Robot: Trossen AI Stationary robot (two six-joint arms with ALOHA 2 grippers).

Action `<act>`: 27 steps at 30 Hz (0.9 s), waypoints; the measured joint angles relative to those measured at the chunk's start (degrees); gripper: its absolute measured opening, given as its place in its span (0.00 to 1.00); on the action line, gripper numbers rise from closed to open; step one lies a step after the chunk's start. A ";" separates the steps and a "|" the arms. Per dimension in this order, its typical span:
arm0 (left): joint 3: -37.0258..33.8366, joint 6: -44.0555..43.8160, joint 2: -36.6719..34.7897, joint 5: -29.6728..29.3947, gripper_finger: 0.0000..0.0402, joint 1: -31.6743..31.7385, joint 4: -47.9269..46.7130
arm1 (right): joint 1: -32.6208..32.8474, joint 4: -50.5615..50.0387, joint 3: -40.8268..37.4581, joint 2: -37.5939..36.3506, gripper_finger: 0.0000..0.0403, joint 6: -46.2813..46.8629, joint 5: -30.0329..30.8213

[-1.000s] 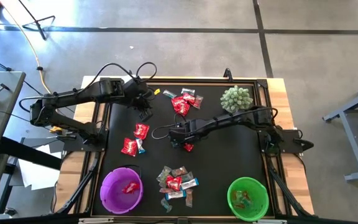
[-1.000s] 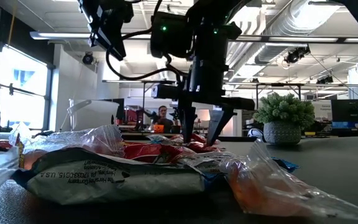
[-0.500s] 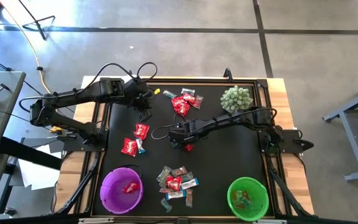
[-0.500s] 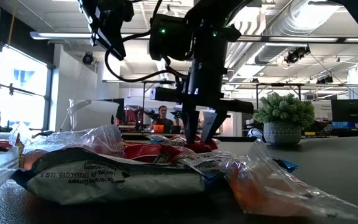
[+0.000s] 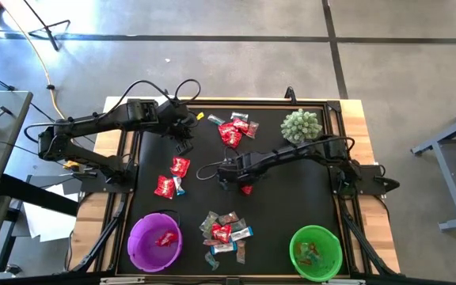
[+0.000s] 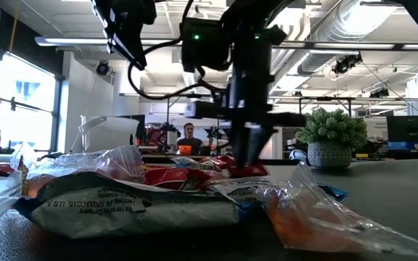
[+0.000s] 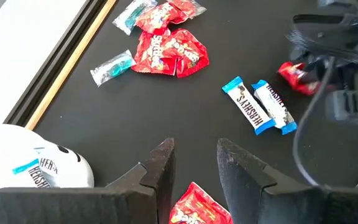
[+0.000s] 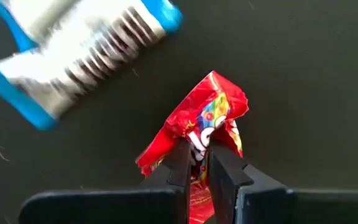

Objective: Sort candy
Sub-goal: Put the red candy into the violet bucket

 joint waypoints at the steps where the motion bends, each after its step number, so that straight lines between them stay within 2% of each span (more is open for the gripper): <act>1: 0.00 0.00 0.00 0.02 0.26 0.00 0.00 | 0.06 -0.43 -0.02 -0.53 0.05 -0.03 0.45; 6: 0.00 -0.04 0.00 -0.01 0.26 0.00 0.13 | -0.07 -3.80 0.24 -4.92 0.04 0.72 5.28; 13: 0.00 -0.92 0.00 -0.01 0.26 0.00 2.58 | 0.00 -3.57 0.30 -10.76 0.04 1.49 14.03; 17: 0.00 -0.39 -0.02 0.24 0.26 0.00 8.54 | -0.04 -2.85 0.30 -14.59 0.04 -1.48 20.65; 21: 0.00 -0.20 -0.22 3.19 0.26 0.00 16.91 | -0.02 -1.13 0.30 -17.95 0.04 -7.29 26.81; 27: 0.00 -0.91 -0.22 6.21 0.26 -0.02 29.38 | 0.00 5.39 0.33 -23.21 0.04 -16.18 36.63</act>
